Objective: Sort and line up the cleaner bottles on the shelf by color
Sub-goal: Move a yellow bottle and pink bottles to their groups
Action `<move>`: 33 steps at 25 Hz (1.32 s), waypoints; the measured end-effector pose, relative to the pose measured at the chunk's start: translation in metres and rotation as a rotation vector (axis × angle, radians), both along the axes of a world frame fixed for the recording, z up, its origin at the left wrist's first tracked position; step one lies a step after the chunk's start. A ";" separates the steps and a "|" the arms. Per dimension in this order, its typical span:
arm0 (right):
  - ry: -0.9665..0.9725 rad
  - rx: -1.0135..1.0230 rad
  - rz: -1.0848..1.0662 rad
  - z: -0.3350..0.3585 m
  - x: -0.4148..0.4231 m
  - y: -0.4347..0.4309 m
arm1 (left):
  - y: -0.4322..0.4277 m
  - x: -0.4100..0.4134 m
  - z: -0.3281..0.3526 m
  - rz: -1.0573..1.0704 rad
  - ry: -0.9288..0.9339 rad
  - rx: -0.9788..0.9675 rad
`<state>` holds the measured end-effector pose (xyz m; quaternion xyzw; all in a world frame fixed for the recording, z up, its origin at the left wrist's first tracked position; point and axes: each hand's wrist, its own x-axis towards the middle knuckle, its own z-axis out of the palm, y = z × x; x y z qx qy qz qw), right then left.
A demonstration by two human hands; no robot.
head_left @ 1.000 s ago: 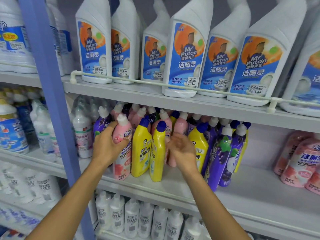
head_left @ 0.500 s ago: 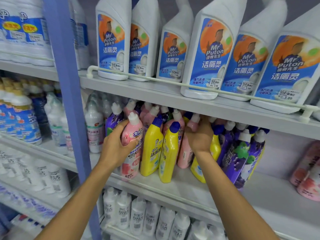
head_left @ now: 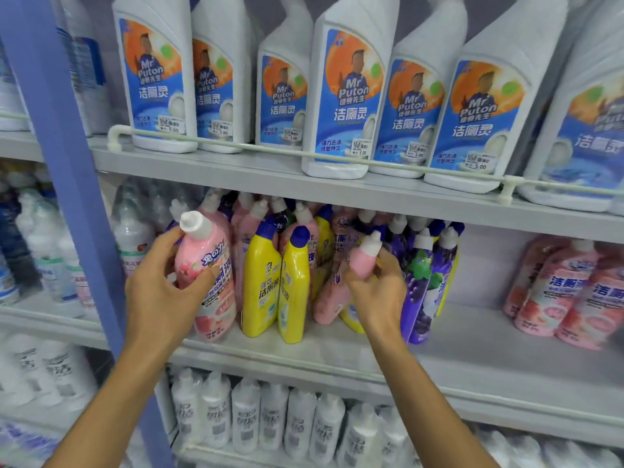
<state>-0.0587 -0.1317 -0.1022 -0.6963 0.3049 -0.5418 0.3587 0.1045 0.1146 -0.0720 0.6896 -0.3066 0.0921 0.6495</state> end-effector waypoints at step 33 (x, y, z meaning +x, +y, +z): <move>0.083 0.120 0.435 0.011 -0.341 -0.229 | -0.348 -0.311 -0.024 -0.564 0.052 0.217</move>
